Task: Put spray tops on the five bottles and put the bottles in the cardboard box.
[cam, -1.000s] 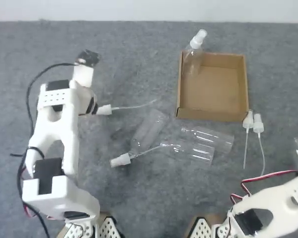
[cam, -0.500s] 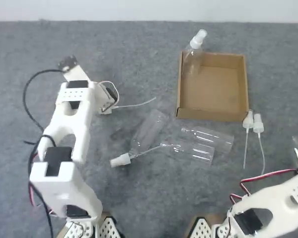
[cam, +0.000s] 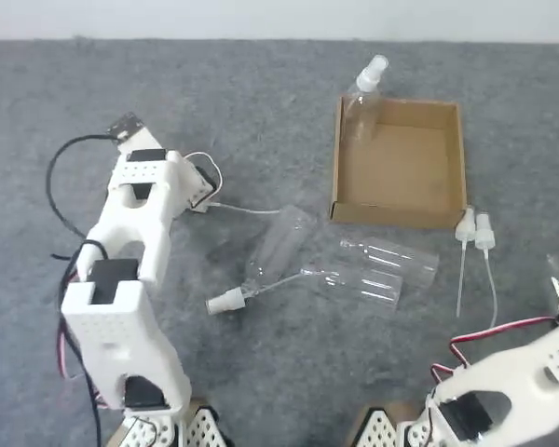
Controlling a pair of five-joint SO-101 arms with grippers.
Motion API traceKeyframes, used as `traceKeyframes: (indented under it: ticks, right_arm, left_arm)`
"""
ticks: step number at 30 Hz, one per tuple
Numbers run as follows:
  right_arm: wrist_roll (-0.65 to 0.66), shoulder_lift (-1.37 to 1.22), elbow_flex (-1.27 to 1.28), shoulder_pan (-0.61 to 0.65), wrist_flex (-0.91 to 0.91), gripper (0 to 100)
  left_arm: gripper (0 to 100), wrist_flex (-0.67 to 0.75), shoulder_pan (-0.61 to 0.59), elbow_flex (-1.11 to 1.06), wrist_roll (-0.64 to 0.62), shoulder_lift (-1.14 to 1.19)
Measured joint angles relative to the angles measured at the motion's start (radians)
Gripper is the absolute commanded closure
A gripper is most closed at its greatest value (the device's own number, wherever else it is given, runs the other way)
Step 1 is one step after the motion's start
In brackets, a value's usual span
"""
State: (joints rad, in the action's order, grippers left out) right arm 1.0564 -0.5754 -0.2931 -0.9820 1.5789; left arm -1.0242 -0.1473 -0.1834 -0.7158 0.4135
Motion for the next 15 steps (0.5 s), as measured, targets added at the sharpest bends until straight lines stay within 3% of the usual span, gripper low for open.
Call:
traceKeyframes:
  ticks: [5,15]
  right_arm:
    - [0.0,0.0,0.0,0.0,0.0,98.8]
    - [0.0,0.0,0.0,0.0,0.0,98.8]
  left_arm:
    - [96,-0.029,-0.002,0.031,0.143,0.0]
    - [97,-0.048,-0.005,0.091,0.489,0.0]
